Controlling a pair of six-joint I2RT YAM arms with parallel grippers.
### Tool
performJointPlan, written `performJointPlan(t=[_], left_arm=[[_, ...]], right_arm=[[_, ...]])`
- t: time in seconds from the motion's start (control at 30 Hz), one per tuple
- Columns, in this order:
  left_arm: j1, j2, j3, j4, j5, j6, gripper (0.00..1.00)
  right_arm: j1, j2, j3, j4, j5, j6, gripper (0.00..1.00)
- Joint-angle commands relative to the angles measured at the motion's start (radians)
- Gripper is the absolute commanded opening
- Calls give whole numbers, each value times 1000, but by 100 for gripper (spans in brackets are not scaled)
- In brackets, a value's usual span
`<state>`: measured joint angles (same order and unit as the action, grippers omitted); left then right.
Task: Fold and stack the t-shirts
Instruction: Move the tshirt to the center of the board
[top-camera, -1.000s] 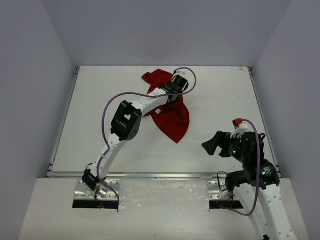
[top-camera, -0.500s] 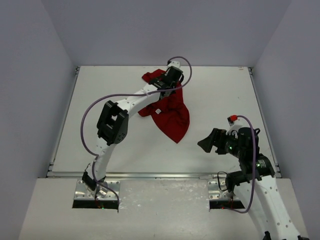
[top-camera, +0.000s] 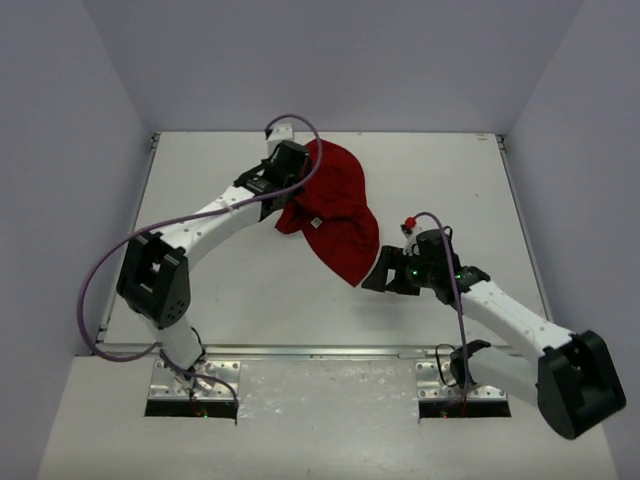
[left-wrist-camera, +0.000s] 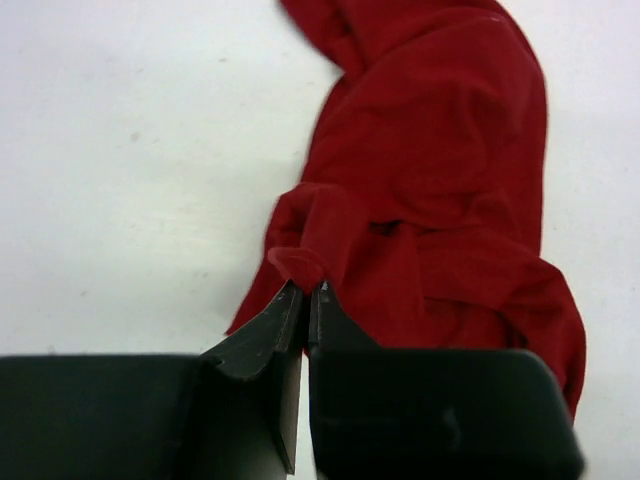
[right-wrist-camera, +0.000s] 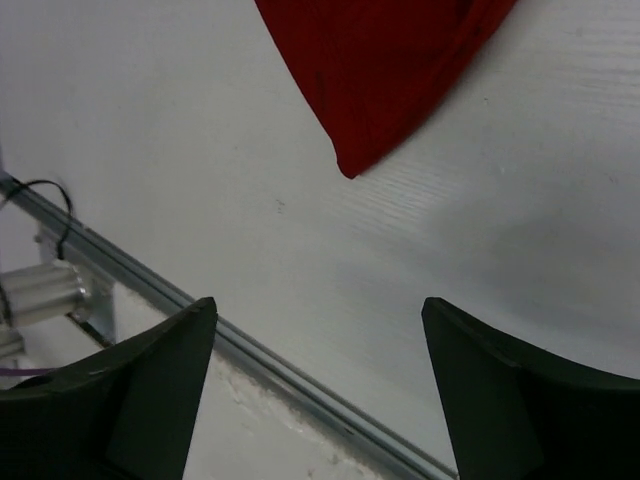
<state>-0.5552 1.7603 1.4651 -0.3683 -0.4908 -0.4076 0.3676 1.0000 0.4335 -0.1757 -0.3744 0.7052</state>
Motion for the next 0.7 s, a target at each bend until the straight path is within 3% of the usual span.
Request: performJointPlan(t=[0.0, 0.03, 0.07, 0.2, 0.3, 0.47, 0.53, 0.63, 0.67], left_arm=[[31, -186, -101, 84, -44, -118, 0], [35, -205, -142, 94, -46, -132, 0], [40, -223, -159, 91, -55, -143, 0], [70, -298, -213, 88, -58, -174, 1], [74, -318, -224, 83, -60, -174, 0], [89, -334, -233, 83, -32, -186, 0], [92, -343, -239, 86, -20, -191, 0], [95, -357, -241, 91, -3, -192, 0], [100, -360, -241, 91, -3, -192, 0]], right_arm=[[138, 159, 103, 102, 236, 54, 73], [171, 231, 128, 102, 282, 80, 64], [201, 264, 139, 104, 393, 95, 63], [267, 391, 188, 73, 555, 169, 64], [277, 459, 186, 133, 505, 200, 61], [318, 572, 240, 131, 571, 238, 57], [318, 598, 255, 139, 583, 249, 46], [320, 657, 274, 153, 563, 254, 41], [318, 667, 278, 160, 560, 251, 34]])
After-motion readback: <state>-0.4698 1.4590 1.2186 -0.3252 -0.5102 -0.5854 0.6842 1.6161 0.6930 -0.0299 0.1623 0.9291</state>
